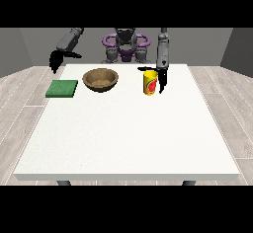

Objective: Pick the cup and pour the ball into the bowl, then pick the bowl and place it on the pad

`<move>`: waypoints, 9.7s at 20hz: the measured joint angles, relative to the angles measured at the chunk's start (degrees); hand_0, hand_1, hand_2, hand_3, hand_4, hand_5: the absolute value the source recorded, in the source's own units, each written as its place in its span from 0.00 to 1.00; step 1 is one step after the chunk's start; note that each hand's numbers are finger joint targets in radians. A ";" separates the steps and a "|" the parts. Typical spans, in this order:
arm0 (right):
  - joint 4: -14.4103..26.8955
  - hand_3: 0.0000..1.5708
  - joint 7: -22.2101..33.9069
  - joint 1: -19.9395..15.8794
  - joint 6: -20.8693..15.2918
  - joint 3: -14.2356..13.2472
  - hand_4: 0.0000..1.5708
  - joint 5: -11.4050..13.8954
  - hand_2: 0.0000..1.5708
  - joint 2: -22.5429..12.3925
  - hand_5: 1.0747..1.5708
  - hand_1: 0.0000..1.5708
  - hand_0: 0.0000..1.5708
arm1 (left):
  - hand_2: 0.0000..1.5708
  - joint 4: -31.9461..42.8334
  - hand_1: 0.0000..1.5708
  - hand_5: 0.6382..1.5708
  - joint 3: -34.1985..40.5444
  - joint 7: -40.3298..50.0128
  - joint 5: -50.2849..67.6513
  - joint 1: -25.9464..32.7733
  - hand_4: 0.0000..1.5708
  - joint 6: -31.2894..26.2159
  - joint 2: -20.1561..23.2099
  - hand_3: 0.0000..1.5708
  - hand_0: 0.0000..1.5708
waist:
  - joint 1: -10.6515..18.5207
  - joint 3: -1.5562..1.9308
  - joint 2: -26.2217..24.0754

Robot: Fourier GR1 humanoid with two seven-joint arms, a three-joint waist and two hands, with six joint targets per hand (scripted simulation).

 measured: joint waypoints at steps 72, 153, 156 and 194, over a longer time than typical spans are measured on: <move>34.20 0.13 -4.38 -10.17 4.14 -4.71 0.00 1.57 0.00 -8.84 0.89 0.00 0.00 | 1.00 -2.78 0.99 0.89 -56.56 62.42 -86.11 -25.74 0.76 -4.33 -4.97 1.00 0.99 | 4.63 0.09 -15.20; 35.96 1.00 3.24 -8.89 -15.55 1.27 0.65 3.83 1.00 5.93 0.97 1.00 1.00 | 0.00 -18.28 0.00 1.00 -6.80 28.28 -15.08 -2.84 0.00 -2.69 -0.67 0.00 0.00 | 13.73 -1.35 -9.39; 36.26 1.00 8.00 -9.61 -17.58 2.53 0.65 5.01 1.00 5.87 0.97 1.00 1.00 | 0.00 -17.11 0.00 1.00 -5.46 27.37 -14.18 -1.35 0.00 -2.95 0.13 0.00 0.00 | 12.64 -0.75 -10.53; 43.63 0.00 11.73 -17.53 4.19 -11.47 0.66 -4.82 1.00 -24.56 1.00 1.00 1.00 | 0.00 -28.80 0.00 0.99 -8.08 22.41 -17.65 -1.87 0.00 5.32 -0.59 0.00 0.00 | 10.80 0.14 9.20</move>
